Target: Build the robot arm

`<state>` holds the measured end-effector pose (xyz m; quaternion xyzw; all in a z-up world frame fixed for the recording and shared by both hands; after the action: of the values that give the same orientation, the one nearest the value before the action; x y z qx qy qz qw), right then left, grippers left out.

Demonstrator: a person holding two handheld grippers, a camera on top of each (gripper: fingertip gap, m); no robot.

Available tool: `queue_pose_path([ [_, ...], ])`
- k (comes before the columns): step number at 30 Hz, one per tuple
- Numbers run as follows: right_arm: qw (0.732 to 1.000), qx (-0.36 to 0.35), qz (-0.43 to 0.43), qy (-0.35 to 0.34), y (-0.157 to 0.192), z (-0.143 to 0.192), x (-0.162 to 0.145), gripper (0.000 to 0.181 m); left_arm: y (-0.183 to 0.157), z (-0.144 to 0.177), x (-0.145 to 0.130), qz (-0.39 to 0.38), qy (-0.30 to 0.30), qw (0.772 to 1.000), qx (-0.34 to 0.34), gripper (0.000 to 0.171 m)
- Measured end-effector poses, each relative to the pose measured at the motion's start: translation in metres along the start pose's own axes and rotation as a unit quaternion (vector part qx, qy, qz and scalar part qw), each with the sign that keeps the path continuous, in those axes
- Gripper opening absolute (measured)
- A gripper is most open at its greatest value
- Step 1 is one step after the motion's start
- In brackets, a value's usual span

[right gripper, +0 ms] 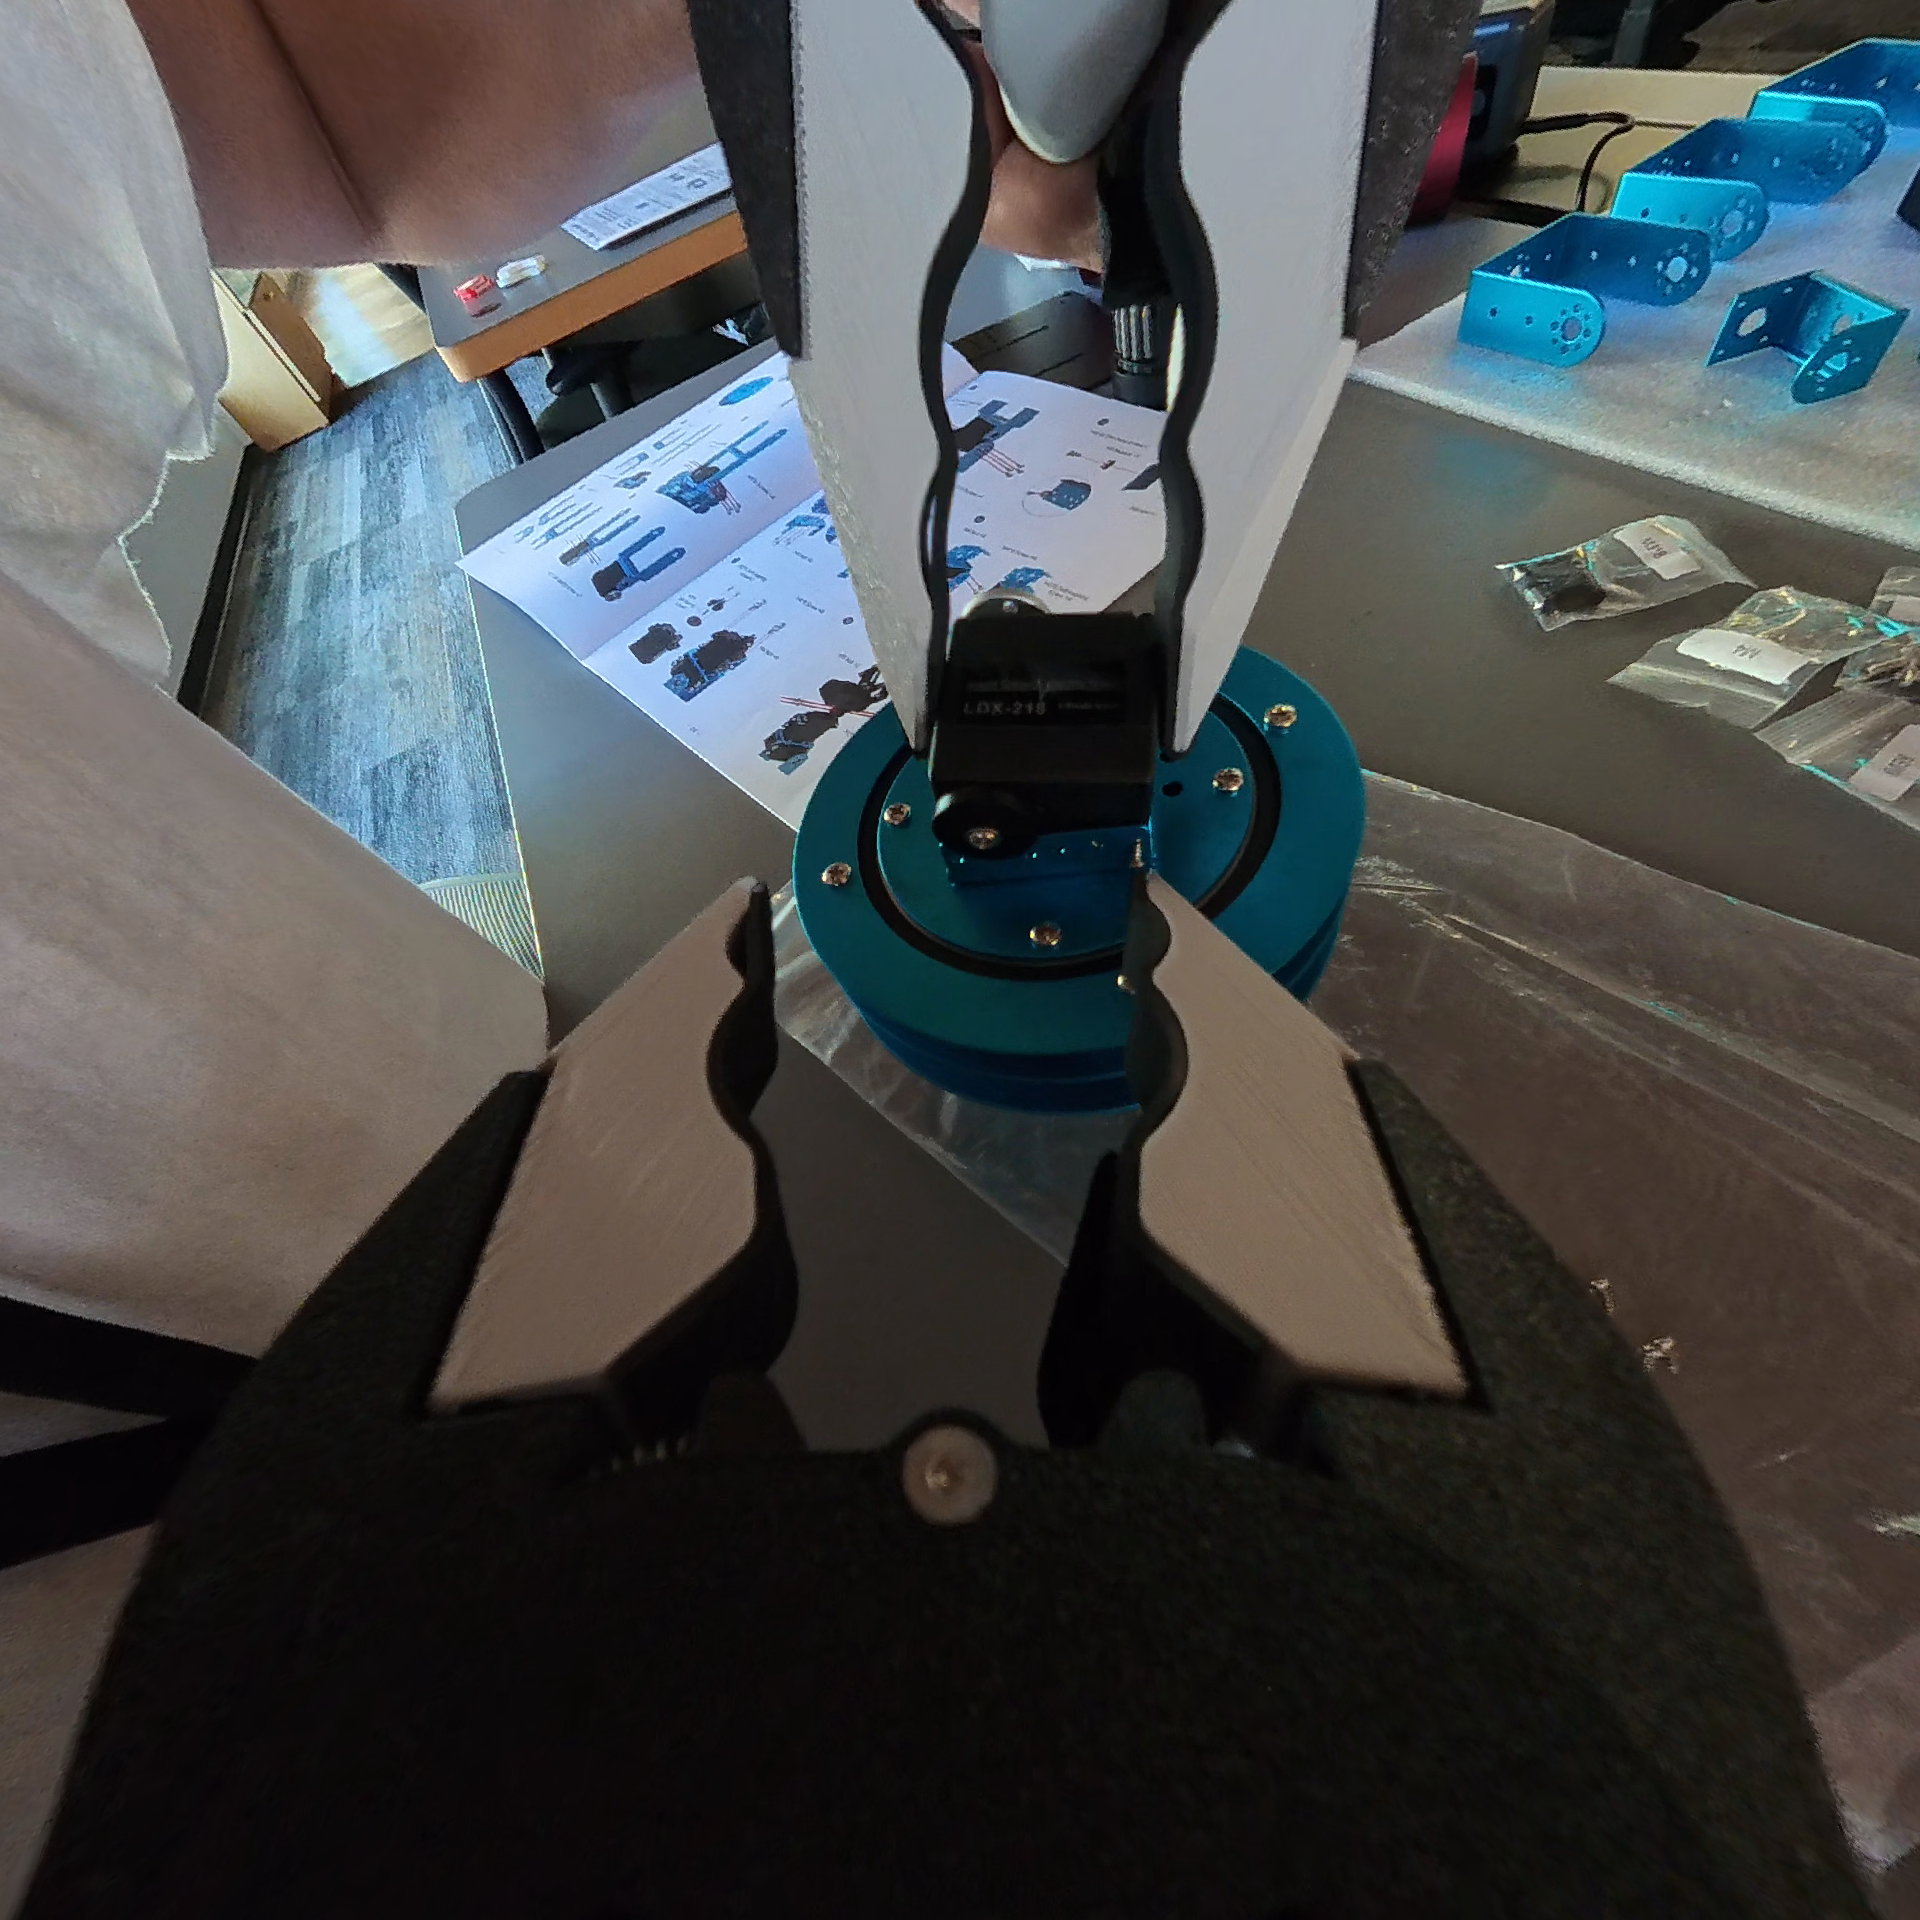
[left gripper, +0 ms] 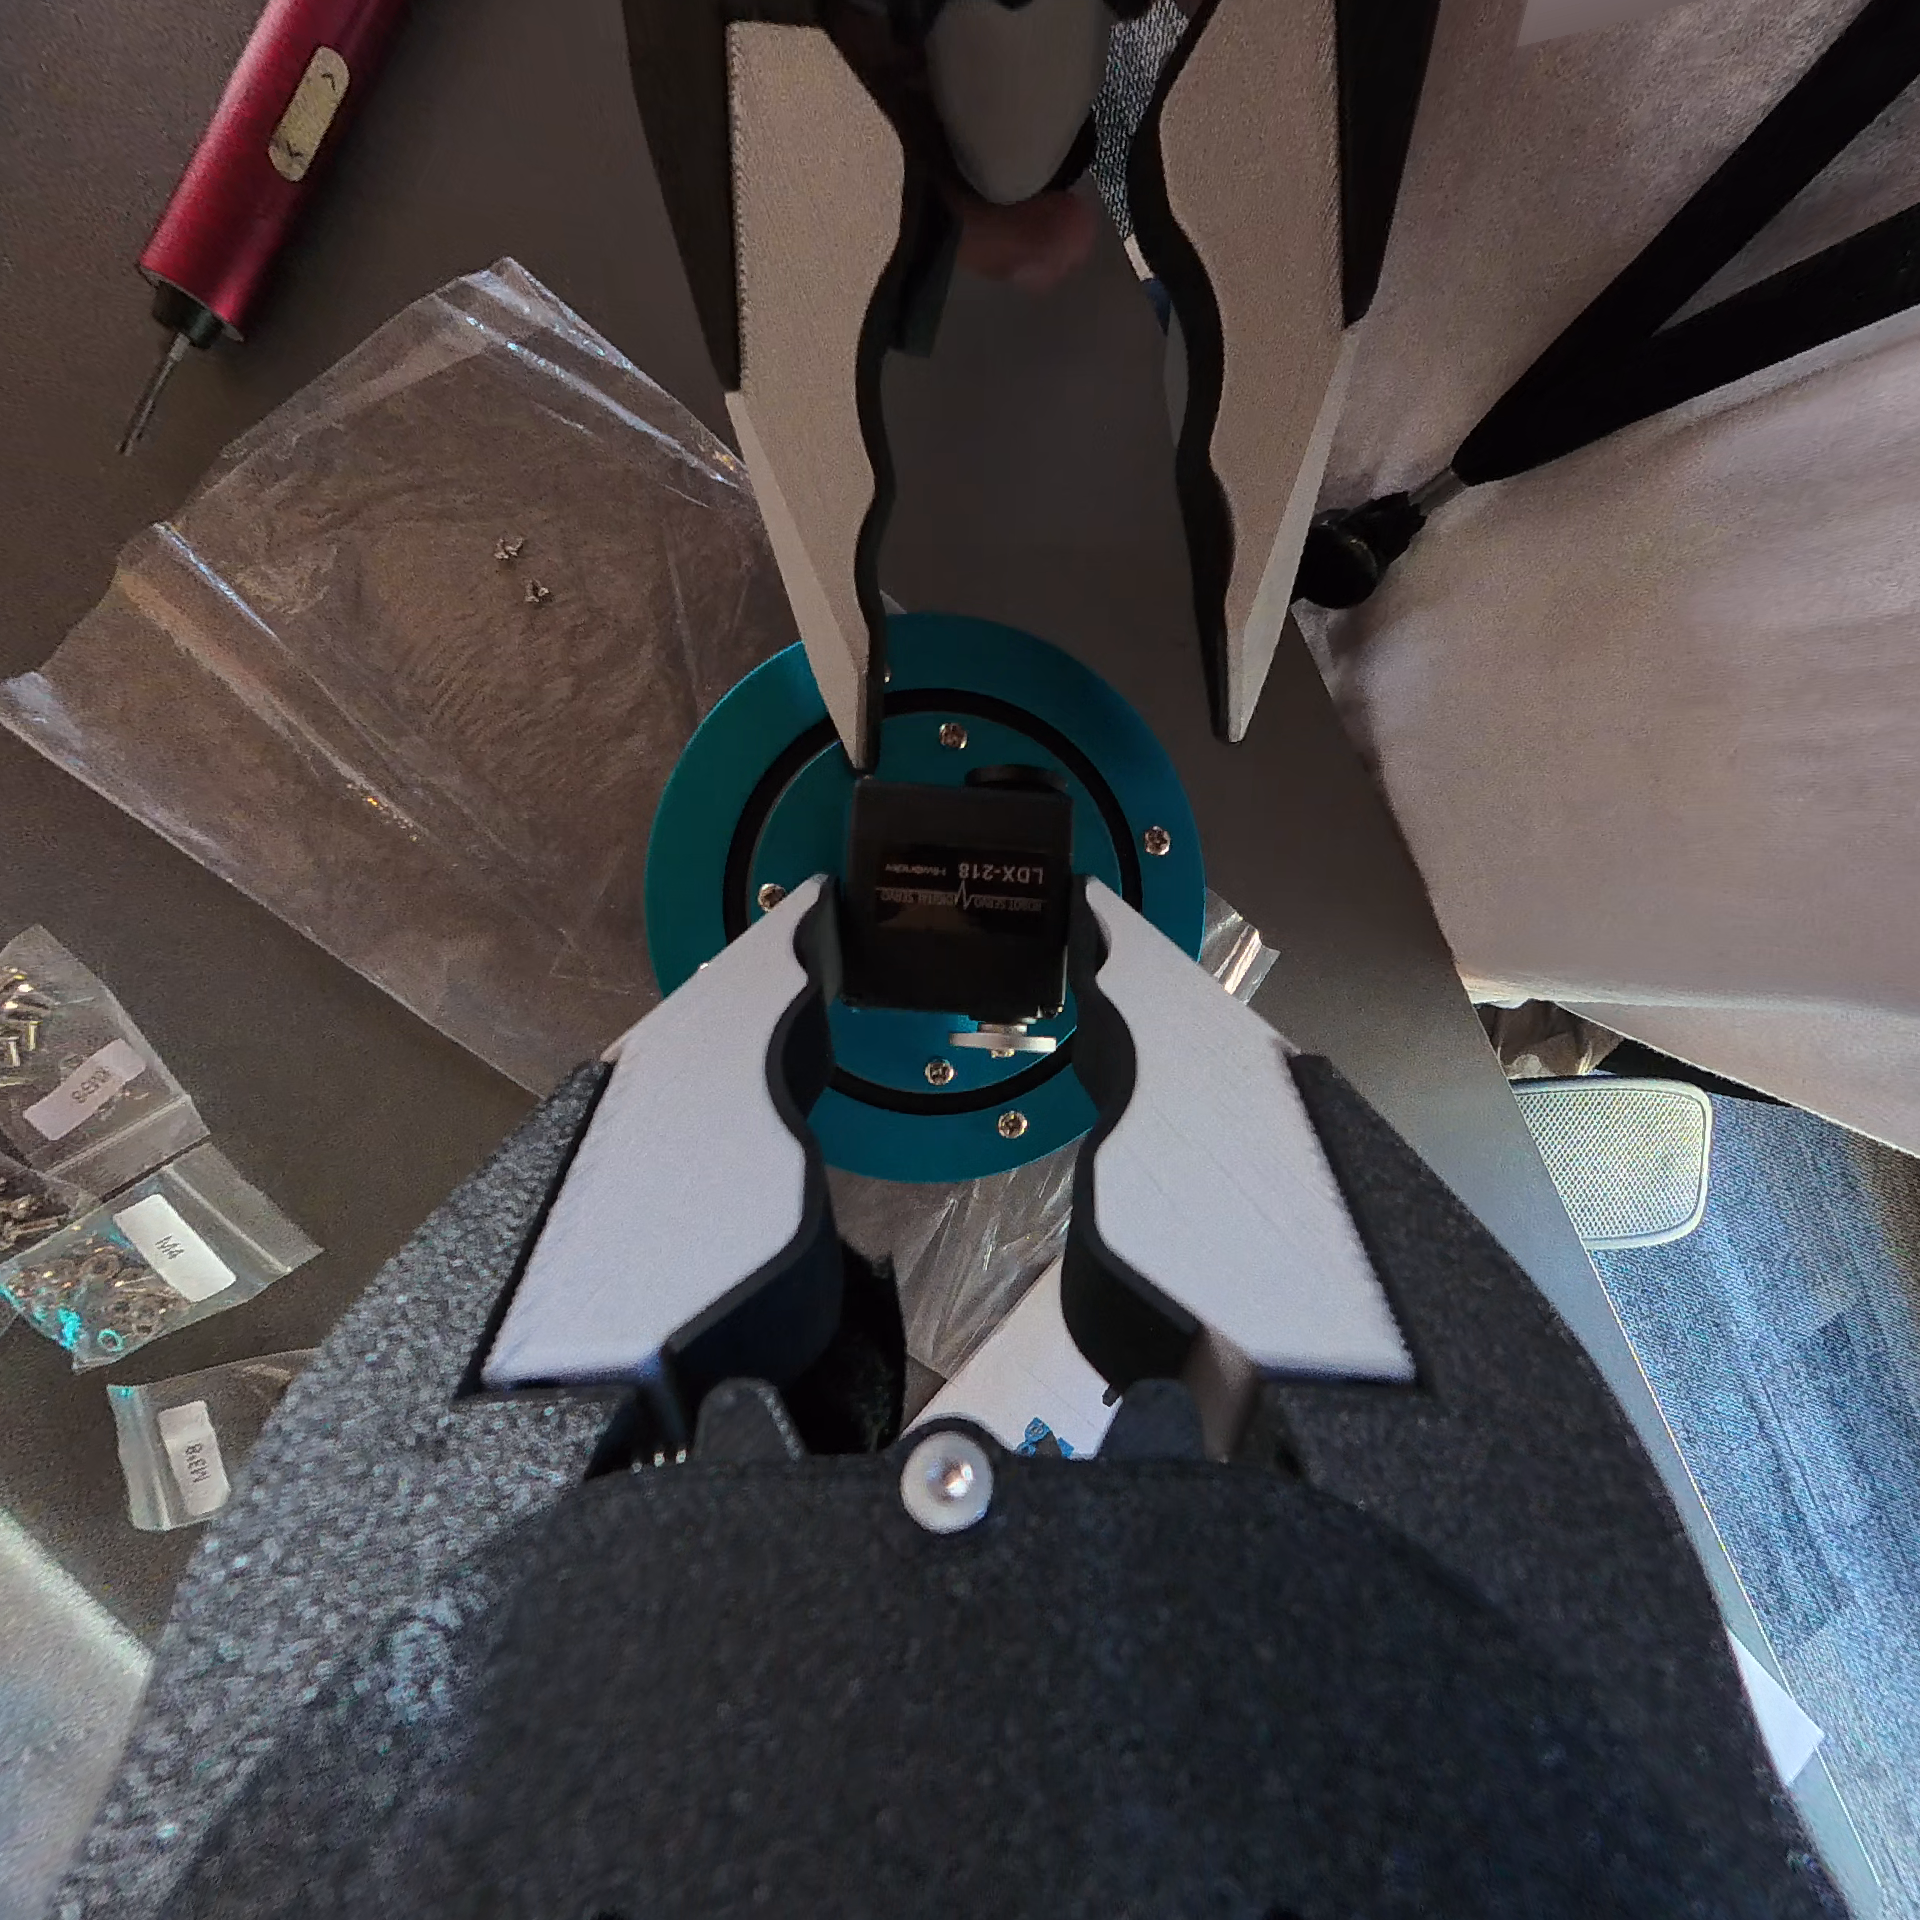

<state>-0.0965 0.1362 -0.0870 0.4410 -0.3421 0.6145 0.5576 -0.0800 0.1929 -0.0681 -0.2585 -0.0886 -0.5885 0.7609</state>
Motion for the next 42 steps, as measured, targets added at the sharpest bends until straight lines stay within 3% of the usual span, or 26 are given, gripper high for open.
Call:
queue_pose_path([
  [42, 1.0, 0.002, -0.005, -0.031, 0.0009, 0.0011, 0.0053, 0.069, -0.0025, -0.0006, -0.0033, 0.0, -0.001, 1.0, 0.023, 0.043],
])
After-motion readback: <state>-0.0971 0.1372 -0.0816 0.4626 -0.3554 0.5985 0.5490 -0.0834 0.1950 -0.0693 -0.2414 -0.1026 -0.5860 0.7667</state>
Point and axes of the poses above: each gripper's, where its closed fingertips meet, z back along the fingers, x out of its top, y = z × x across the jaws, the point moved 3 cm from there along z, back along the fingers, and after that the axes turned 11 degrees about z, right-handed, at the moved point
